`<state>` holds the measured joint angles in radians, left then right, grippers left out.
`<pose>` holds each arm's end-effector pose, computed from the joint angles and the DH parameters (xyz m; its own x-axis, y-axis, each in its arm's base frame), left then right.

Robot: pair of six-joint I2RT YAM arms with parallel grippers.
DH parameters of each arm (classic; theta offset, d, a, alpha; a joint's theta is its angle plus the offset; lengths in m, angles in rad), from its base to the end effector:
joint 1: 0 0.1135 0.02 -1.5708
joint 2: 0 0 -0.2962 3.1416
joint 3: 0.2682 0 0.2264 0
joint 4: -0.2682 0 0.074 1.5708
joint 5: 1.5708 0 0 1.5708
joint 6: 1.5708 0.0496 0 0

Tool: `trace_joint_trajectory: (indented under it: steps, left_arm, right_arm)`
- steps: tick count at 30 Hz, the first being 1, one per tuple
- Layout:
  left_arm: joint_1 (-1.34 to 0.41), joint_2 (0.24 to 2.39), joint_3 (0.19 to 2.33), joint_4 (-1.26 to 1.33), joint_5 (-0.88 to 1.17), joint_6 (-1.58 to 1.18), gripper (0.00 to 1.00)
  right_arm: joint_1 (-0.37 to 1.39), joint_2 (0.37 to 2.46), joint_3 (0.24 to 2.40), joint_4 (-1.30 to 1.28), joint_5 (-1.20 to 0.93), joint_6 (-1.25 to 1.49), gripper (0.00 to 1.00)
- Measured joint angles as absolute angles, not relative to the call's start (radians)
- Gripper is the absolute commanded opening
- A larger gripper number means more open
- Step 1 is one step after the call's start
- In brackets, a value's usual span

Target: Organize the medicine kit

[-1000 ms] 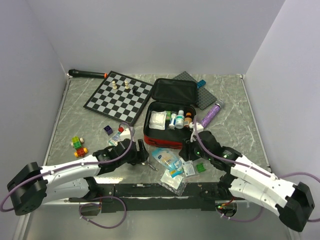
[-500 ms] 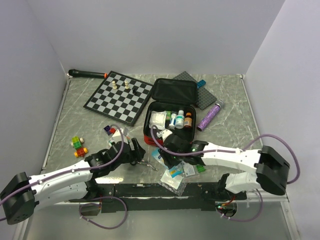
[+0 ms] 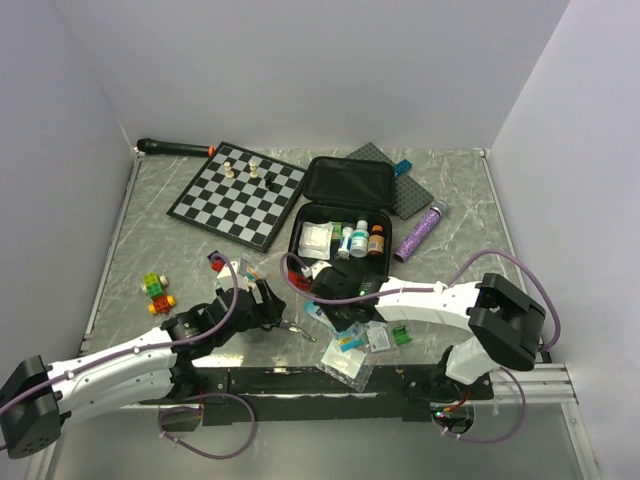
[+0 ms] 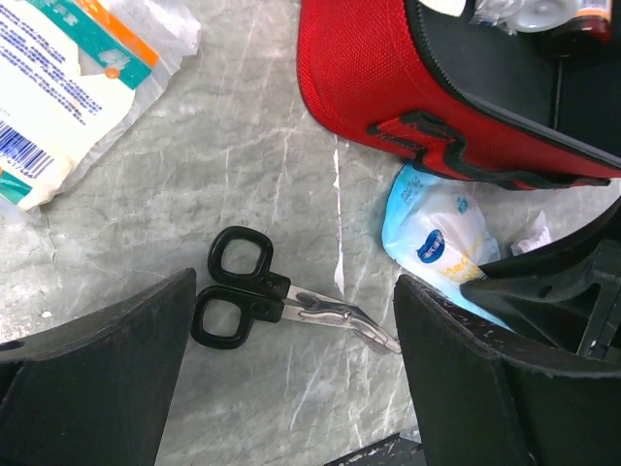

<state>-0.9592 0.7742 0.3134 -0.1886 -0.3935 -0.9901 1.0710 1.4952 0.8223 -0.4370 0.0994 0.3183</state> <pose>0.0878 -0.0921 0.2048 -0.6761 -0.3808 -0.6308 0.0284 0.8420 -0.5387 0.1292 0.2264 0.2092 -0.6744 -0.5852 -0.4502 -0.6750 0.7357 0.0548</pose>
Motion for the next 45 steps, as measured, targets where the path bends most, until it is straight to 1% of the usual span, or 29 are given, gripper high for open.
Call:
trace_joint_trajectory:
  steps: [2,5,9,12,15,18,21,26,29,34,40,45]
  left_arm:
    - [-0.959,0.767,0.313,-0.189,-0.395,-0.990,0.87]
    - [-0.959,0.757,0.313,-0.195,-0.402,-0.990,0.87]
    - [-0.959,0.729,0.313,-0.208,-0.416,-0.989,0.87]
    - [-0.959,0.699,0.313,-0.208,-0.422,-0.987,0.87]
    - [-0.959,0.678,0.313,-0.207,-0.431,-0.982,0.88]
    - [-0.959,0.676,0.314,-0.205,-0.438,-0.976,0.87]
    - [-0.959,0.683,0.315,-0.199,-0.439,-0.962,0.87]
    - [-0.959,0.688,0.324,-0.201,-0.439,-0.955,0.88]
    - [-0.959,0.670,0.325,-0.201,-0.439,-0.954,0.88]
    - [-0.959,0.638,0.325,-0.199,-0.439,-0.946,0.87]
    - [-0.959,0.632,0.325,-0.202,-0.439,-0.933,0.88]
    - [-0.959,0.597,0.325,-0.199,-0.442,-0.920,0.89]
  right_arm:
    - [1.074,1.484,0.825,-0.444,0.111,0.314,0.11]
    - [1.084,1.436,0.831,-0.485,0.116,0.298,0.09]
    - [1.091,1.314,0.894,-0.574,0.115,0.252,0.09]
    - [1.091,1.227,0.971,-0.624,0.128,0.215,0.11]
    - [1.090,1.149,1.056,-0.651,0.193,0.175,0.11]
    - [1.061,1.133,1.121,-0.654,0.256,0.135,0.11]
    - [0.981,1.182,1.153,-0.639,0.300,0.103,0.11]
    - [0.871,1.359,1.166,-0.612,0.355,0.064,0.11]
    - [0.865,1.449,1.167,-0.607,0.396,0.045,0.10]
    - [0.865,1.544,1.198,-0.579,0.457,-0.019,0.11]
    - [0.869,1.573,1.218,-0.501,0.474,-0.167,0.14]
    - [0.873,1.579,1.160,-0.410,0.410,-0.324,0.17]
